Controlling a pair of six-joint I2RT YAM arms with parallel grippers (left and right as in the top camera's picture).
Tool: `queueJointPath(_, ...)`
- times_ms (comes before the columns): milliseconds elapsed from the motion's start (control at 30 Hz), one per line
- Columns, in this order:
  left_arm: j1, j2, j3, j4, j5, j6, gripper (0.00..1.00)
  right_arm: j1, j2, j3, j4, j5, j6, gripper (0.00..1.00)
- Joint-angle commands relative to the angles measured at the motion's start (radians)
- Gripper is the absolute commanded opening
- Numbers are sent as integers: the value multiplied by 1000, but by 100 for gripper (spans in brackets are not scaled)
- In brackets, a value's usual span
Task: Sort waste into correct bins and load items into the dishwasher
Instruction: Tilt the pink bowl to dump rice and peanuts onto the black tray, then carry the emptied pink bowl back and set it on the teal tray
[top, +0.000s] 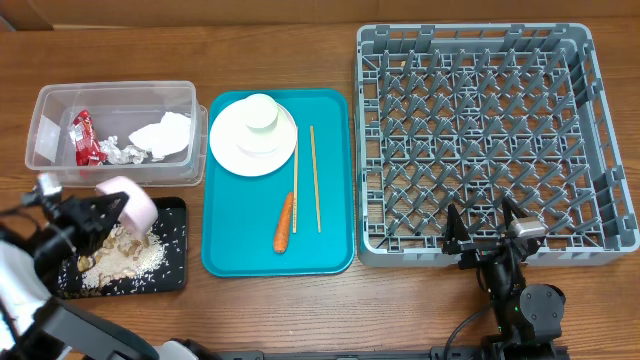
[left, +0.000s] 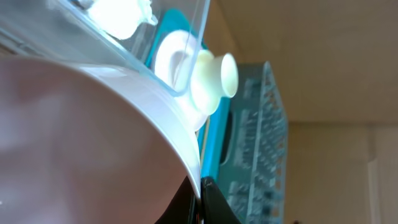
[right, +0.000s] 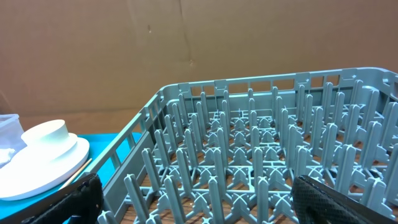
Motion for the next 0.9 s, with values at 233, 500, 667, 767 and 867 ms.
queueJointPath(233,-426,-170,103,91,-500,-355,4,-4,-9,-10,3,5,1,100)
queueJointPath(500,-805,-159,102,93,-800,-474,4,-4,-9,-10,3,5,1,100)
queueJointPath(667,-995,-119,102,92,-889,-524,4,-4,-9,-10,3,5,1,100)
queueJointPath(767,-1081,-86,102,92,-942,-537,4,-4,-9,-10,3,5,1,100)
queueJointPath(867,-1140,-36,102,88,-997,-555,4,-4,-9,-10,3,5,1,100)
